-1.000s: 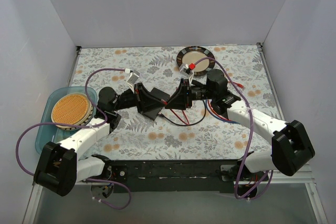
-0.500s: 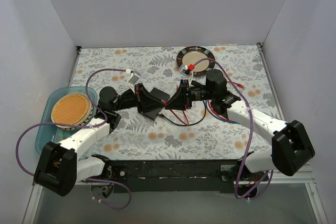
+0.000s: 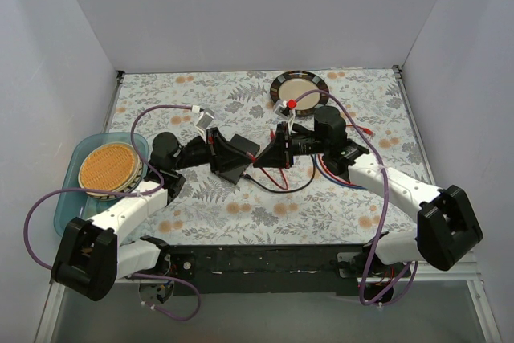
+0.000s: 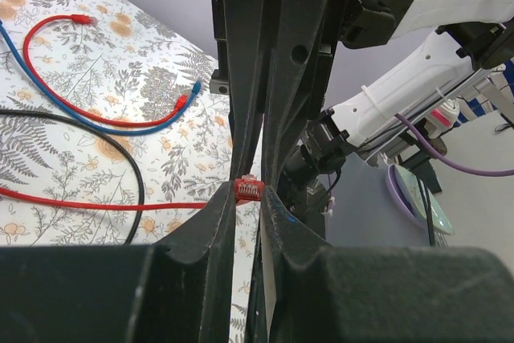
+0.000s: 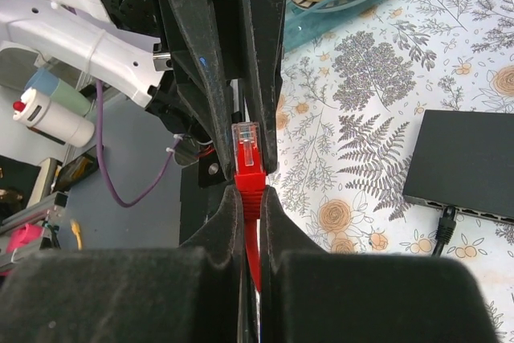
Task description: Insert the plug into the switch port
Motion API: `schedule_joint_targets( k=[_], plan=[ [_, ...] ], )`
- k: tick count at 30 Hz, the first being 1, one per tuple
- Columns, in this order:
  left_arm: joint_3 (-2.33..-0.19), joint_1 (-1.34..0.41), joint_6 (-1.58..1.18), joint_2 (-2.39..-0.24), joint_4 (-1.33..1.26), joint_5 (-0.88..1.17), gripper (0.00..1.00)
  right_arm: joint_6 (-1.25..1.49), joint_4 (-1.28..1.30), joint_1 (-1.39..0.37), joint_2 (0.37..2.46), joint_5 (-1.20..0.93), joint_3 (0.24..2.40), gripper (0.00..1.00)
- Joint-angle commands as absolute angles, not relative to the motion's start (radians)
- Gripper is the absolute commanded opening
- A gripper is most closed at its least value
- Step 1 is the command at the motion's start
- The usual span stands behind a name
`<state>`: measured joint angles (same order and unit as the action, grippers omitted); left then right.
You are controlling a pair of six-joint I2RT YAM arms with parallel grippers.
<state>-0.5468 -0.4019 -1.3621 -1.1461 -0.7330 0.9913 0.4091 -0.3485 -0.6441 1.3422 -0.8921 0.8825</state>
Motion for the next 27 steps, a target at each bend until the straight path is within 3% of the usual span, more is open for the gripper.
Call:
schedule_joint_targets(
  k=[1,2,3,4,5,6,12,22,27],
  plan=[
    [-0.580,-0.407,-1.347,-1.114,-0.746,0.999,0.00,0.367,-0.311,-0.643,1.315,-0.839,0.930,0.01],
    [-0.584,-0.407,-1.339,-1.112,-0.721,0.994,0.08,0.356,-0.281,-0.643,1.312,-0.830,0.934,0.01],
    [-0.591,-0.407,-1.330,-1.106,-0.701,0.980,0.37,0.348,-0.266,-0.643,1.309,-0.819,0.939,0.01],
    [-0.595,-0.407,-1.319,-1.100,-0.674,0.927,0.58,0.333,-0.244,-0.643,1.304,-0.793,0.948,0.01],
    [-0.597,-0.407,-1.299,-1.089,-0.617,0.884,0.70,0.306,-0.200,-0.643,1.299,-0.781,0.953,0.01],
    [-0.597,-0.407,-1.296,-1.060,-0.594,0.838,0.95,0.279,-0.160,-0.644,1.296,-0.740,0.962,0.01],
    [-0.574,-0.405,-1.278,-0.970,-0.473,0.549,0.98,0.100,0.079,-0.687,1.253,-0.476,1.006,0.01],
    [-0.584,-0.406,-1.281,-1.040,-0.482,0.589,0.98,-0.058,0.195,-0.920,1.210,0.033,0.993,0.01],
    [-0.581,-0.405,-1.273,-1.043,-0.474,0.583,0.98,-0.097,0.173,-0.982,1.171,0.185,0.953,0.01]
  ],
)
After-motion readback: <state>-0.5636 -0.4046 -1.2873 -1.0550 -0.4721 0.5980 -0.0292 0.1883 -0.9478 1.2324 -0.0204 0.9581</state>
